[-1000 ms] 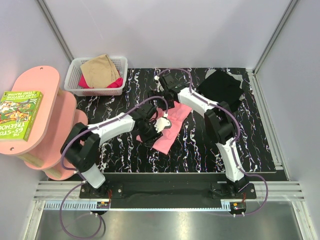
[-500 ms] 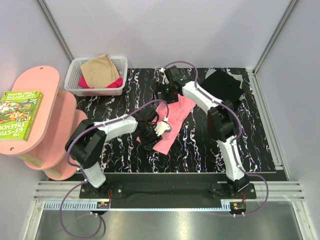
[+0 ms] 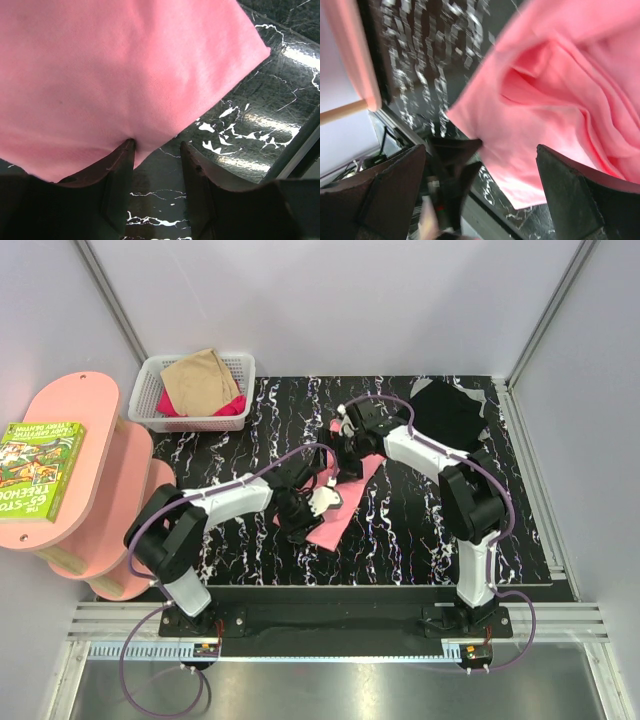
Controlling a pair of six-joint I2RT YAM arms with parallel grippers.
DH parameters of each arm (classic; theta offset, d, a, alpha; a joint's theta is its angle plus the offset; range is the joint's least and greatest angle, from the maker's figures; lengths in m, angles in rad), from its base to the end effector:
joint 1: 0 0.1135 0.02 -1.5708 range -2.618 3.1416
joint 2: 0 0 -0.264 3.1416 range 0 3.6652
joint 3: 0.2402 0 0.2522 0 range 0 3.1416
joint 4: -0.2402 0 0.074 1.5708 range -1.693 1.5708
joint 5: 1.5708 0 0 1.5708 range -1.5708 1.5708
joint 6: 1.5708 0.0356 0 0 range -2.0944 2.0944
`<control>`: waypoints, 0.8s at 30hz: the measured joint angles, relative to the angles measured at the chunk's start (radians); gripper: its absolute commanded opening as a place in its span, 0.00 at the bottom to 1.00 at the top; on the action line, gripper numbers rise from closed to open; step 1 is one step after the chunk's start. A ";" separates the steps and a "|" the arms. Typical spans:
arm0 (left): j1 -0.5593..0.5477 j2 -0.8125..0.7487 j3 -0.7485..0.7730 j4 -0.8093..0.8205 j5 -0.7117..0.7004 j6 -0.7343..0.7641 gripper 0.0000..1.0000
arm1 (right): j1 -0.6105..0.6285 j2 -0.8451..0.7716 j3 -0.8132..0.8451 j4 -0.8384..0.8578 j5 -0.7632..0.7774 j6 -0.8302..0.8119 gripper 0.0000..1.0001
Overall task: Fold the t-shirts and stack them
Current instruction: Fold the tshirt
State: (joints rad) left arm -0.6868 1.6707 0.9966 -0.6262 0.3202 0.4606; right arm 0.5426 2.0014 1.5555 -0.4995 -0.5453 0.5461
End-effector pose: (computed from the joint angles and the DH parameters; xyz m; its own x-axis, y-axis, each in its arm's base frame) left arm 0.2279 -0.2014 0.1663 -0.3711 0.8499 -0.3742 0.9286 0.3381 -0.1529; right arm 0.3657 0.2421 0.2172 -0.9576 -0.0589 -0.2819 -0.2389 0.7091 0.6634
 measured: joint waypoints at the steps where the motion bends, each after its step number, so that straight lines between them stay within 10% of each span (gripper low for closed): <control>1: 0.000 -0.003 -0.003 0.001 0.000 0.000 0.46 | 0.000 0.002 -0.027 0.002 -0.005 0.010 1.00; 24: 0.005 -0.266 -0.103 -0.133 -0.002 0.012 0.44 | -0.067 0.020 -0.228 0.087 -0.110 0.007 1.00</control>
State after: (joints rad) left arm -0.6823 1.4052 0.8932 -0.7593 0.3187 0.4725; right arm 0.4759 2.0216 1.3273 -0.4129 -0.6556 0.5529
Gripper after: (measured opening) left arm 0.441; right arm 0.994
